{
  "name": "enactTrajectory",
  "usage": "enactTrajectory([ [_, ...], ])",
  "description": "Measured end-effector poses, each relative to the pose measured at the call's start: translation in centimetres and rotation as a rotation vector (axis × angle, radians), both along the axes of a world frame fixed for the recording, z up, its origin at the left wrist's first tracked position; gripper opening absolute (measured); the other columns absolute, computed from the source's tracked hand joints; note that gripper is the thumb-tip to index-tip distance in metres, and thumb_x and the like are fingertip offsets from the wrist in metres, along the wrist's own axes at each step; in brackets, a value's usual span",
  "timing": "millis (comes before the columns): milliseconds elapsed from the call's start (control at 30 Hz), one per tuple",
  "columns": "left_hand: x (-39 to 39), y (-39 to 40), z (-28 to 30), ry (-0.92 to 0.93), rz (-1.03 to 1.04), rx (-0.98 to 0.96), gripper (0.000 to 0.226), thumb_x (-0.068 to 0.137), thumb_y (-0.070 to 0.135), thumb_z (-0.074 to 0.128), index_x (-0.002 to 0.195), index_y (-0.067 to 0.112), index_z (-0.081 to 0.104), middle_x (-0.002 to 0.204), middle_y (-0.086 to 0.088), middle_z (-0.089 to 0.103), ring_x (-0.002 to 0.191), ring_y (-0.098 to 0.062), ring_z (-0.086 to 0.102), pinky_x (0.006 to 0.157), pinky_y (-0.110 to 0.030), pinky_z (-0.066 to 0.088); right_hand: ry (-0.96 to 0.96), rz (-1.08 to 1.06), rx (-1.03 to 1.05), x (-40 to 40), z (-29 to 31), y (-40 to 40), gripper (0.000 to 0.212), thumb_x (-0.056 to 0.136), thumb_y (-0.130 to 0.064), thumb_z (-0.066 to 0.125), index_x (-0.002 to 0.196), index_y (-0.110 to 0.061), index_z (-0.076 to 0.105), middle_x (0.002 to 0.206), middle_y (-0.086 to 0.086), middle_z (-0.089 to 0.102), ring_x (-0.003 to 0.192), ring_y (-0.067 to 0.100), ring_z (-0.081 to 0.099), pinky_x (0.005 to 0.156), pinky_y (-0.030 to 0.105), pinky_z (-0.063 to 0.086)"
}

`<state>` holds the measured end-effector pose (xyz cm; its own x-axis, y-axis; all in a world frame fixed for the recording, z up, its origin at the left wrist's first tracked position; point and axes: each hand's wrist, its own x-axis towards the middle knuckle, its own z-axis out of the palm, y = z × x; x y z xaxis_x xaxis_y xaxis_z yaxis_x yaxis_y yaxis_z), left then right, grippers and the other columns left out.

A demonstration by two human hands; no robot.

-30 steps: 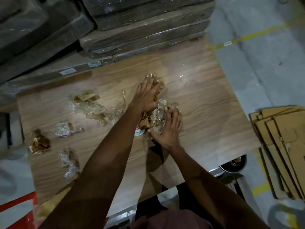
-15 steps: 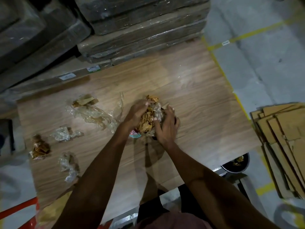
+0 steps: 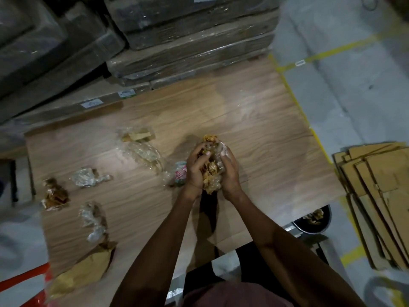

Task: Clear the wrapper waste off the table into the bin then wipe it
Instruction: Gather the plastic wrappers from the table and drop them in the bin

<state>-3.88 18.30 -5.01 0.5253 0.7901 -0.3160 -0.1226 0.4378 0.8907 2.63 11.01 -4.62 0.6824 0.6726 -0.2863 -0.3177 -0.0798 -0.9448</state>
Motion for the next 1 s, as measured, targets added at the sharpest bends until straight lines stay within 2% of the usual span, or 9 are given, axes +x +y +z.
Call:
enactTrajectory([
  [167, -0.2, -0.3, 3.5, -0.107, -0.01, -0.006, 0.043, 0.084, 0.013, 0.058, 0.12, -0.01, 0.063, 0.114, -0.018, 0.069, 0.105, -0.021, 0.069, 0.089, -0.027, 0.053, 0.033, -0.055, 0.09, -0.3, 4.1, -0.5, 0.04, 0.099, -0.022, 0.052, 0.133, -0.005, 0.062, 0.128, 0.01, 0.071, 0.123, 0.028, 0.065, 0.105, 0.043, 0.052],
  [267, -0.6, 0.2, 3.7, -0.026, 0.016, 0.063, 0.039, 0.085, 0.034, 0.063, 0.113, 0.01, 0.073, 0.119, -0.012, 0.073, 0.114, -0.029, 0.067, 0.101, -0.043, 0.052, 0.002, -0.02, 0.075, -0.8, 5.2, -0.2, 0.031, 0.1, -0.019, 0.052, 0.126, -0.015, 0.067, 0.121, 0.003, 0.074, 0.118, 0.022, 0.068, 0.1, 0.038, 0.055],
  [333, -1.1, 0.1, 3.0, 0.132, 0.077, 0.082, 0.042, 0.089, 0.041, 0.06, 0.12, 0.015, 0.072, 0.123, -0.006, 0.072, 0.12, -0.025, 0.065, 0.109, -0.05, 0.047, -0.006, 0.028, 0.028, -1.2, 4.6, 0.2, 0.028, 0.104, -0.015, 0.051, 0.125, -0.019, 0.069, 0.123, 0.005, 0.074, 0.119, 0.024, 0.068, 0.103, 0.045, 0.053],
  [400, -2.1, 0.1, 2.3, 0.318, 0.133, 0.169, 0.044, 0.096, 0.043, 0.052, 0.13, 0.02, 0.066, 0.13, 0.003, 0.068, 0.123, -0.014, 0.061, 0.111, -0.046, 0.046, -0.024, 0.079, -0.032, -1.6, 3.4, 0.5, 0.029, 0.105, -0.014, 0.051, 0.126, -0.02, 0.07, 0.123, 0.005, 0.074, 0.118, 0.024, 0.069, 0.105, 0.047, 0.053],
  [533, -4.6, 0.5, 1.1, 0.771, 0.105, 0.544, 0.05, 0.099, 0.049, 0.035, 0.14, 0.028, 0.056, 0.143, 0.001, 0.058, 0.138, -0.019, 0.045, 0.119, -0.043, 0.026, -0.131, 0.157, -0.131, -2.1, 0.8, 1.2, 0.029, 0.099, -0.03, 0.06, 0.122, -0.018, 0.074, 0.115, 0.003, 0.077, 0.111, 0.022, 0.072, 0.1, 0.052, 0.055],
  [667, -6.4, 1.6, -1.1, 1.058, 0.097, 0.817, 0.043, 0.103, 0.042, 0.036, 0.133, 0.025, 0.062, 0.147, -0.013, 0.056, 0.15, -0.026, 0.032, 0.121, -0.049, 0.007, -0.351, 0.161, -0.204, -3.0, -1.1, 2.0, 0.028, 0.094, -0.032, 0.062, 0.105, -0.012, 0.077, 0.103, -0.003, 0.073, 0.099, 0.007, 0.063, 0.093, 0.034, 0.052],
  [767, -7.8, 3.0, -1.8, 1.117, 0.151, 0.971, 0.027, 0.101, 0.025, 0.053, 0.121, 0.021, 0.07, 0.133, -0.012, 0.067, 0.142, -0.027, 0.046, 0.118, -0.052, 0.022, -0.471, 0.197, -0.31, -3.4, -2.1, 2.5, 0.037, 0.098, -0.028, 0.062, 0.123, -0.004, 0.071, 0.126, 0.01, 0.061, 0.115, 0.016, 0.053, 0.098, 0.019, 0.039],
  [900, -9.6, 5.4, -0.3, 0.941, 0.231, 0.859, 0.021, 0.094, 0.012, 0.067, 0.113, 0.015, 0.075, 0.113, -0.008, 0.075, 0.115, -0.03, 0.063, 0.107, -0.052, 0.043, -0.555, 0.216, -0.405, -3.8, -3.6, 2.5, 0.056, 0.095, -0.05, 0.053, 0.129, -0.009, 0.069, 0.132, 0.01, 0.058, 0.125, 0.027, 0.051, 0.107, 0.037, 0.042],
  [1000, -11.1, 7.1, 0.5, 0.843, 0.29, 0.803, 0.028, 0.088, 0.007, 0.074, 0.113, 0.021, 0.071, 0.11, 0.002, 0.071, 0.093, -0.02, 0.069, 0.088, -0.043, 0.058, -0.58, 0.215, -0.43, -3.9, -4.2, 2.4, 0.065, 0.093, -0.058, 0.045, 0.134, -0.012, 0.066, 0.135, 0.011, 0.057, 0.127, 0.028, 0.049, 0.11, 0.047, 0.041],
])
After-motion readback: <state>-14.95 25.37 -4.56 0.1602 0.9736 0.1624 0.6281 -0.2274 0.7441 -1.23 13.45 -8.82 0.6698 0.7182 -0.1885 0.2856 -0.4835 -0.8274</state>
